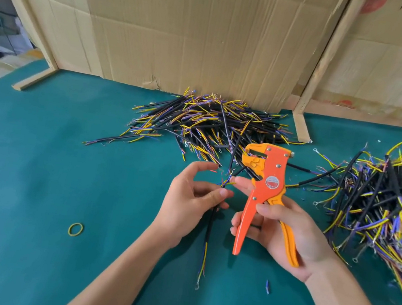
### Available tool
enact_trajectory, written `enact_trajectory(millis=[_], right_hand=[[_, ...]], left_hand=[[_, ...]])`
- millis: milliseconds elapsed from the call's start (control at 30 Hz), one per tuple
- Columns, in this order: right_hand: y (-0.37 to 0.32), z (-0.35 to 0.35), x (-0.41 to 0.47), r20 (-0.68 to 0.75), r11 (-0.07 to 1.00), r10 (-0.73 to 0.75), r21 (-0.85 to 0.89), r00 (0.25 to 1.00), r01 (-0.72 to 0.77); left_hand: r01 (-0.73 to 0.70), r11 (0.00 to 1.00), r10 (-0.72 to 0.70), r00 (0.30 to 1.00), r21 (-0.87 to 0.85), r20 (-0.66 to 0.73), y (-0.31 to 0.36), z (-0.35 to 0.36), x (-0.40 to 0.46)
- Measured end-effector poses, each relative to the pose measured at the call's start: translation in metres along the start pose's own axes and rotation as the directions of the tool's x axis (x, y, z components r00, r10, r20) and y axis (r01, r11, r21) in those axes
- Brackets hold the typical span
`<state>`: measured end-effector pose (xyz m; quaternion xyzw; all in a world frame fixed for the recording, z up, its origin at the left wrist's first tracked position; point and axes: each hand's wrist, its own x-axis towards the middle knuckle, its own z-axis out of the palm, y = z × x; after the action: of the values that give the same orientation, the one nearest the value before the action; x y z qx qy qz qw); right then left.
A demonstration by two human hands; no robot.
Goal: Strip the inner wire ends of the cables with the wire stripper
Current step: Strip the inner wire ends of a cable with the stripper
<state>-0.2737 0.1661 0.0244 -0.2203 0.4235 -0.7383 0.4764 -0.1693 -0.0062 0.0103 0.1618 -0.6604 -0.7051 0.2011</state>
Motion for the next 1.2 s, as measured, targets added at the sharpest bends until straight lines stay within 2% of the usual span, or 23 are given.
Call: enact_trajectory(millis=[100, 267, 533, 633, 700, 833, 1000, 1200], right_hand=[[-0.0007, 0.0035, -0.0011, -0.018, 1.0, 0.002, -0.012, 1.0, -0.002], [-0.0013, 0.008, 0.0004, -0.055, 0.999, 0.03, -0.036, 0.998, -0.032], [-0.0011, 0.0098, -0.0003, -0.036, 0.998, 0.042, -0.054, 0.999, -0.043], [-0.0013, 0.0075, 0.0004, -0.036, 0.997, 0.055, -0.051, 0.998, -0.057], [-0.0018, 0.007, 0.0005, -0.039, 0.996, 0.068, -0.06, 0.997, -0.07], [-0.0031, 0.0046, -0.0009, -0.027, 0.988, 0.149, -0.04, 0.989, -0.15], [-0.0028, 0.0067, -0.0011, -0.031, 0.98, 0.196, -0.034, 0.98, -0.197], [-0.0038, 0.0105, -0.0031, -0.01, 0.966, 0.199, -0.164, 0.98, -0.197]], left_hand=[[0.039, 0.997, -0.04, 0.999, -0.071, -0.017, 0.0013, 0.0, 0.0], [0.05, 0.978, -0.042, 0.998, -0.202, 0.047, 0.0025, -0.0048, 0.0001], [0.027, 0.97, -0.016, 0.999, -0.24, 0.047, 0.0038, -0.0046, -0.0001], [0.008, 0.969, -0.012, 1.0, -0.246, -0.016, 0.005, -0.004, 0.0007], [-0.038, 0.978, 0.019, 0.996, -0.207, -0.091, 0.0065, -0.0041, 0.0015], [-0.122, 0.992, 0.111, 0.96, -0.026, -0.256, 0.0042, -0.0077, 0.004], [-0.164, 0.97, 0.211, 0.934, 0.179, -0.288, 0.0016, -0.0055, 0.0038], [-0.164, 0.929, 0.268, 0.916, 0.331, -0.3, 0.0053, -0.0021, 0.0009]])
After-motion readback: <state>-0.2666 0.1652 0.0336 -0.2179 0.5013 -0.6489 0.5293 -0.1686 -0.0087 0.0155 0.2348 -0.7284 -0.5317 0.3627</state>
